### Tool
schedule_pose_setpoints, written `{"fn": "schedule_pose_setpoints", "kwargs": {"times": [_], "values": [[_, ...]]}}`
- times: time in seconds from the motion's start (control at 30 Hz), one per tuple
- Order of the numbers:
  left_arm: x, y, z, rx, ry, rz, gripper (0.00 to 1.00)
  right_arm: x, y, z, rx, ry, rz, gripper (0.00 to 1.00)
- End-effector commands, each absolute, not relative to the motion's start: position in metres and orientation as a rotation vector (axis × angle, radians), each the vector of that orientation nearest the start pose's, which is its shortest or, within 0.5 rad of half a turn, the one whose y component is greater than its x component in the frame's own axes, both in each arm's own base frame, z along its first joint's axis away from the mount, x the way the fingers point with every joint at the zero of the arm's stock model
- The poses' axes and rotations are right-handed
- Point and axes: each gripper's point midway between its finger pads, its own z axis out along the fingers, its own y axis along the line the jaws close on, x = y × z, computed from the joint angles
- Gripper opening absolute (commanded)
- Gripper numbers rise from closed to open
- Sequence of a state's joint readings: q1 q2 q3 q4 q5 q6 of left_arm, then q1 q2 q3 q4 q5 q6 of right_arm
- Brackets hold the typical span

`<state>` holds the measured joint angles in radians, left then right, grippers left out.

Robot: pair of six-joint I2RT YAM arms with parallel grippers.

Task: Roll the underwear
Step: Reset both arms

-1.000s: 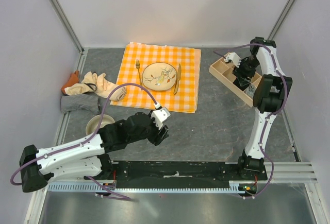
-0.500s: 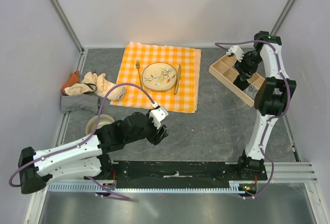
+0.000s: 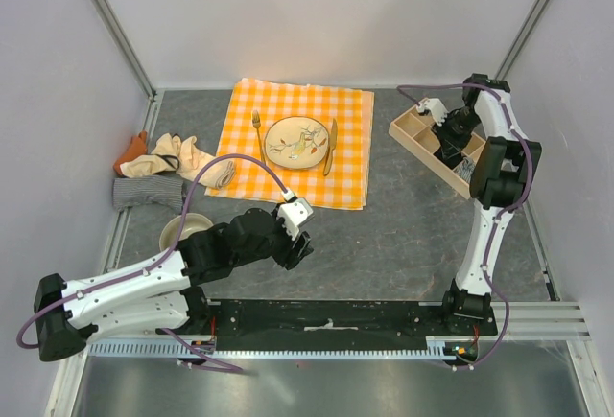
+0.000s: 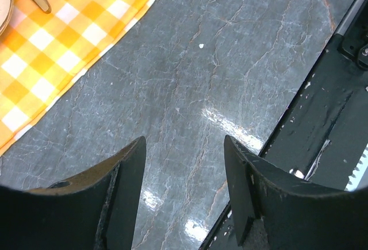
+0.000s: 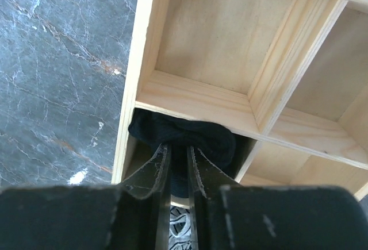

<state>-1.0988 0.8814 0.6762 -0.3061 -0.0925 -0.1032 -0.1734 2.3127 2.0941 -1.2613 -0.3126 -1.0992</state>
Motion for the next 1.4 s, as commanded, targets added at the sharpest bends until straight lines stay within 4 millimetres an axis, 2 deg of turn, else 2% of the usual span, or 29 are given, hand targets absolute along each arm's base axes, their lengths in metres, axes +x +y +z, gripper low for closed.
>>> {"fn": "schedule_pose_setpoints", "kwargs": {"times": [0.0, 0.1, 0.17, 0.23, 0.27, 0.37, 0.4, 0.47, 0.5, 0.57, 0.6, 0.63, 0.67, 0.7, 0.73, 0.77, 0.8, 0.83, 0.87, 0.9, 0.93, 0.97, 1.0, 1.03, 1.1, 1.13, 1.2, 1.3, 1.37], "values": [[0.149, -0.269, 0.18, 0.973, 1.869, -0.659, 0.63, 0.444, -0.066, 0.021, -1.287, 2.64, 0.294, 0.17], [0.149, -0.269, 0.179, 0.976, 1.871, -0.659, 0.63, 0.437, -0.066, 0.003, -1.284, 2.677, 0.318, 0.15], [0.148, -0.269, 0.18, 0.975, 1.872, -0.661, 0.63, 0.435, -0.066, -0.001, -1.281, 2.689, 0.324, 0.15], [0.148, -0.269, 0.18, 0.972, 1.871, -0.664, 0.63, 0.435, -0.064, 0.01, -1.266, 2.668, 0.338, 0.17], [0.148, -0.269, 0.182, 0.968, 1.868, -0.666, 0.63, 0.439, -0.063, 0.019, -1.259, 2.643, 0.336, 0.25], [0.148, -0.268, 0.187, 0.952, 1.856, -0.678, 0.63, 0.445, -0.064, 0.067, -1.245, 2.558, 0.291, 0.41], [0.148, -0.266, 0.189, 0.938, 1.857, -0.682, 0.63, 0.447, -0.067, 0.093, -1.239, 2.517, 0.25, 0.45], [0.152, -0.262, 0.195, 0.902, 1.851, -0.692, 0.63, 0.445, -0.067, 0.126, -1.236, 2.466, 0.218, 0.54], [0.154, -0.26, 0.197, 0.875, 1.857, -0.704, 0.65, 0.444, -0.068, 0.151, -1.237, 2.418, 0.17, 0.57], [0.166, -0.254, 0.205, 0.805, 1.852, -0.749, 0.67, 0.439, -0.067, 0.177, -1.225, 2.372, 0.134, 0.64], [0.171, -0.251, 0.211, 0.755, 1.848, -0.787, 0.68, 0.433, -0.062, 0.201, -1.215, 2.314, 0.114, 0.66], [0.177, -0.248, 0.218, 0.72, 1.831, -0.812, 0.69, 0.427, -0.057, 0.207, -1.21, 2.302, 0.125, 0.7], [0.191, -0.237, 0.222, 0.66, 1.837, -0.824, 0.7, 0.422, -0.052, 0.216, -1.198, 2.274, 0.137, 0.73], [0.198, -0.23, 0.227, 0.603, 1.846, -0.838, 0.71, 0.413, -0.041, 0.24, -1.186, 2.202, 0.142, 0.75], [0.206, -0.222, 0.231, 0.557, 1.846, -0.839, 0.72, 0.407, -0.034, 0.242, -1.149, 2.194, 0.174, 0.76], [0.22, -0.207, 0.234, 0.47, 1.861, -0.838, 0.72, 0.402, -0.029, 0.249, -1.125, 2.169, 0.183, 0.83], [0.226, -0.198, 0.237, 0.422, 1.866, -0.832, 0.73, 0.39, -0.018, 0.276, -1.093, 2.088, 0.171, 0.91], [0.23, -0.19, 0.246, 0.386, 1.853, -0.826, 0.74, 0.389, -0.014, 0.272, -1.024, 2.077, 0.19, 0.98], [0.236, -0.174, 0.244, 0.32, 1.88, -0.787, 0.74, 0.384, -0.009, 0.28, -0.983, 2.044, 0.194, 0.98], [0.238, -0.167, 0.245, 0.298, 1.887, -0.761, 0.75, 0.369, -0.001, 0.305, -0.951, 1.965, 0.161, 0.98], [0.237, -0.16, 0.256, 0.286, 1.864, -0.726, 0.75, 0.373, 0.003, 0.3, -0.912, 1.914, 0.166, 0.98], [0.239, -0.146, 0.248, 0.266, 1.898, -0.635, 0.75, 0.368, 0.008, 0.307, -0.739, 1.933, 0.227, 0.98], [0.238, -0.139, 0.249, 0.253, 1.898, -0.597, 0.78, 0.357, 0.011, 0.328, -0.66, 1.871, 0.204, 0.98], [0.237, -0.133, 0.25, 0.242, 1.903, -0.564, 0.79, 0.36, 0.011, 0.323, -0.573, 1.854, 0.214, 0.98], [0.232, -0.117, 0.247, 0.238, 1.91, -0.468, 0.8, 0.342, 0.023, 0.337, -0.462, 1.806, 0.286, 0.98], [0.232, -0.112, 0.248, 0.238, 1.909, -0.44, 0.8, 0.34, 0.025, 0.331, -0.423, 1.796, 0.312, 0.98], [0.23, -0.1, 0.247, 0.239, 1.911, -0.361, 0.81, 0.331, 0.028, 0.336, -0.284, 1.784, 0.372, 0.98], [0.229, -0.088, 0.25, 0.216, 1.89, -0.296, 0.84, 0.33, 0.017, 0.33, -0.083, 1.792, 0.369, 0.98], [0.228, -0.088, 0.249, 0.222, 1.88, -0.298, 0.84, 0.33, 0.01, 0.324, 0.005, 1.808, 0.351, 0.98]]}}
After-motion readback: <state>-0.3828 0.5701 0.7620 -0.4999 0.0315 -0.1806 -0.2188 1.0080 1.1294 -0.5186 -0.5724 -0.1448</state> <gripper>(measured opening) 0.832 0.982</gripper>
